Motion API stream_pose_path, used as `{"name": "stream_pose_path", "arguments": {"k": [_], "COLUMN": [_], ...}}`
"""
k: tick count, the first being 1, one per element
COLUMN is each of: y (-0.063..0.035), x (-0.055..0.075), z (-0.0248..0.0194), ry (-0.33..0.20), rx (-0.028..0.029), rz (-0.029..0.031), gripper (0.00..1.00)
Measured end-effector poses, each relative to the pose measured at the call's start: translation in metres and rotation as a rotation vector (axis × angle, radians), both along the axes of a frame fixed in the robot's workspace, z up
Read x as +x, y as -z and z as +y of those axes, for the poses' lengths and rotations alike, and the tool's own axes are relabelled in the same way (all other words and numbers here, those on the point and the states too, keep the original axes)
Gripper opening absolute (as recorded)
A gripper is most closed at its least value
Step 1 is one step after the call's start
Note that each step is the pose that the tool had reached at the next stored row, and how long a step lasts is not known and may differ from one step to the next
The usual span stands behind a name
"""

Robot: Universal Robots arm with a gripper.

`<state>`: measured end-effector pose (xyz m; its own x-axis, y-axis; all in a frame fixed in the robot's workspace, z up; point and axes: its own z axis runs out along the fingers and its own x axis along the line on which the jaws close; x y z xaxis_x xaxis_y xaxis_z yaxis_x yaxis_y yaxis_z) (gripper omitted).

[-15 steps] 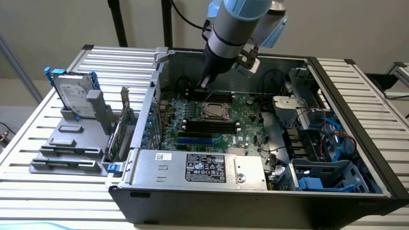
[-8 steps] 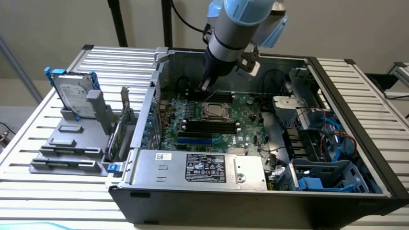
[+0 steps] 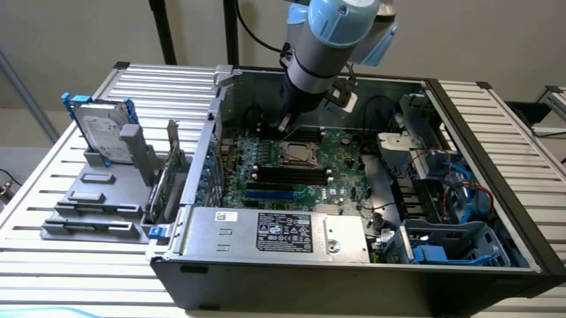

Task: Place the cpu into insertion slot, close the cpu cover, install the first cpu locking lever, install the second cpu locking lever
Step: 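Install the first cpu locking lever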

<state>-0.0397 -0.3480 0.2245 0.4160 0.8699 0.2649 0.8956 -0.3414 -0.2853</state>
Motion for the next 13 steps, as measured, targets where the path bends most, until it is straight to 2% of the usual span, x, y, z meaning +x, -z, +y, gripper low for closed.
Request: {"name": "stream_pose_path", "arguments": {"k": [4,8,13], "y": [0.0073,0.0144,0.0199], "x": [-0.001,-0.001,-0.001], "z": [0.0012,0.0046,0.0078], "ry": [0.0,0.001,0.002], "rx": [-0.0001,-0.0003,-0.0057], "rz": [-0.0019,-0.004,-0.0043], "gripper": [0.11,0.11,0.11]}}
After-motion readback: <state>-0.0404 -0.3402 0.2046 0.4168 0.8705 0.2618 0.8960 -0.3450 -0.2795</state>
